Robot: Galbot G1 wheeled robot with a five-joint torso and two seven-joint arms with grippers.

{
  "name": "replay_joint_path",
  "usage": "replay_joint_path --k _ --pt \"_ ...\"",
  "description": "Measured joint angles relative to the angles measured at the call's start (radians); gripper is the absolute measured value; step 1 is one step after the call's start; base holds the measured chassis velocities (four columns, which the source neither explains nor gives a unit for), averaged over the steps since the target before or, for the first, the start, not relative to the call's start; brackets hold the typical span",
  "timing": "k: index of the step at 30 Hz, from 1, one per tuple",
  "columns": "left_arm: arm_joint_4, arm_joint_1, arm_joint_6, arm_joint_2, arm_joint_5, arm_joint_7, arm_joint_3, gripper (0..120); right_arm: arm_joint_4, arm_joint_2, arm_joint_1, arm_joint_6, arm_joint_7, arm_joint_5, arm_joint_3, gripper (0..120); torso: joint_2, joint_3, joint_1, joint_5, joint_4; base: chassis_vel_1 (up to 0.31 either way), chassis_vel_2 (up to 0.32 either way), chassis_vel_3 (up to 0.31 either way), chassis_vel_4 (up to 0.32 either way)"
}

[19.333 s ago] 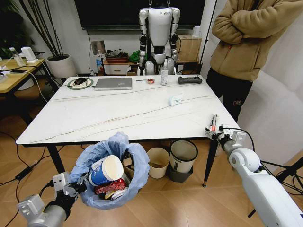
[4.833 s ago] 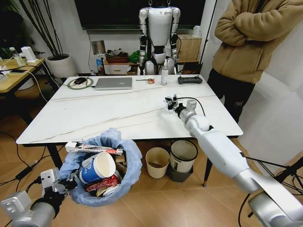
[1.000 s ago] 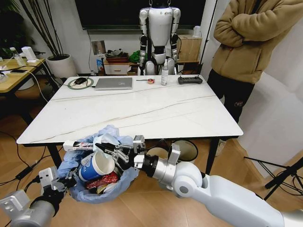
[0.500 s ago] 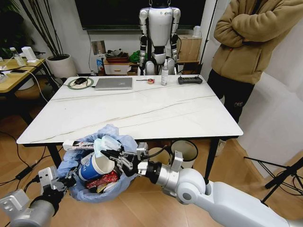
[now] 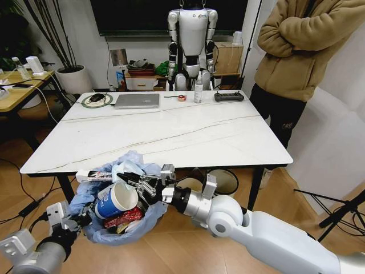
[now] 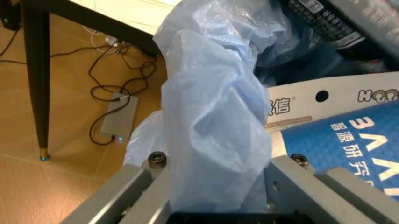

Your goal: Pick up the trash bin and place the trash from the table into it.

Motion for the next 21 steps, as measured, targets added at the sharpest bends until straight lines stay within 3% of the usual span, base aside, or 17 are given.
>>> replay_joint_path --k 21 --pt "0.0 -0.003 0.001 -0.008 0.004 -0.002 0.002 0 -0.056 0.027 0.006 0.007 0.003 -0.023 -0.028 0 0.0 0.0 0.0 0.0 -0.0001 0.0 0.0 0.0 0.0"
